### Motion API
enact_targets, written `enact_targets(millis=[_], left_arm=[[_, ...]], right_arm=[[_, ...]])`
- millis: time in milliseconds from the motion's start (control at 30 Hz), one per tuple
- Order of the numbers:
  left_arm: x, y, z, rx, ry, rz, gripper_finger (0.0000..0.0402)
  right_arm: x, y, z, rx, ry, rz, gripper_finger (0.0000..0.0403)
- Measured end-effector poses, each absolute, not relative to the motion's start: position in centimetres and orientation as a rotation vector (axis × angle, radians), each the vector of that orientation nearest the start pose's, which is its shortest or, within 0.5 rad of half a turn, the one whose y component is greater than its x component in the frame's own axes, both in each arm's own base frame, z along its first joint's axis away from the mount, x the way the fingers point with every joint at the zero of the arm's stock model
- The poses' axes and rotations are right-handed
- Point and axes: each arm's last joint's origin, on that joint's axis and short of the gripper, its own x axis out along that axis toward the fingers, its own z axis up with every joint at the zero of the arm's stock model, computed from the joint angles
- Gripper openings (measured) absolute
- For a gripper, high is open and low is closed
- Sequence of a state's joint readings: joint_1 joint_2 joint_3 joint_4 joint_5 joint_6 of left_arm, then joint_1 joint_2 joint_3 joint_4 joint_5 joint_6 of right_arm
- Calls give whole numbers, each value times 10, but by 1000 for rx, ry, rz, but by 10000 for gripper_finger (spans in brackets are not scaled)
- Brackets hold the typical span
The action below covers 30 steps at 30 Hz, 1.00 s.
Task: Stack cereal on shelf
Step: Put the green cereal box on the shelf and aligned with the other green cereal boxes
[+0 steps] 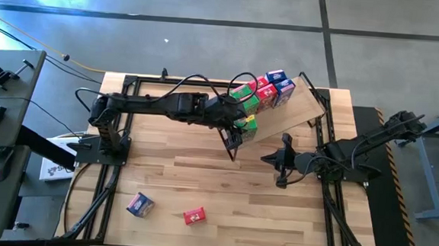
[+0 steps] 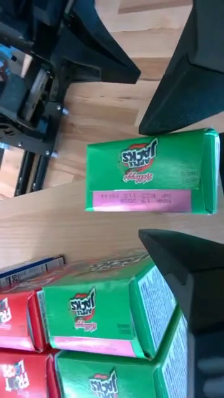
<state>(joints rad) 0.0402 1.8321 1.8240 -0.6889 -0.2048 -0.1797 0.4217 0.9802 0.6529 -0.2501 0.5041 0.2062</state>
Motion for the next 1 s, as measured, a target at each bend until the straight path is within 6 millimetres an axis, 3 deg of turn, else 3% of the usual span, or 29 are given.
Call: enact_targets(millis=[167,300,433,667,800,1000], left_arm=[[390,20,374,-51,658,220,250],[371,10,382,-8,623,148,212],[351,1,364,14,577,111,153],[329,2,310,-88,381,76,71],[330,10,288,-127,359,79,46],[345,15,275,-96,347,70,40]], right_arm=[[192,70,252,-48,484,-145,0],[192,70,253,-51,469,-143,0],[193,70,253,-58,467,-145,0],[202,68,255,-81,411,-185,0],[217,60,252,-68,374,-270,0],[236,50,241,-45,369,-355,0]])
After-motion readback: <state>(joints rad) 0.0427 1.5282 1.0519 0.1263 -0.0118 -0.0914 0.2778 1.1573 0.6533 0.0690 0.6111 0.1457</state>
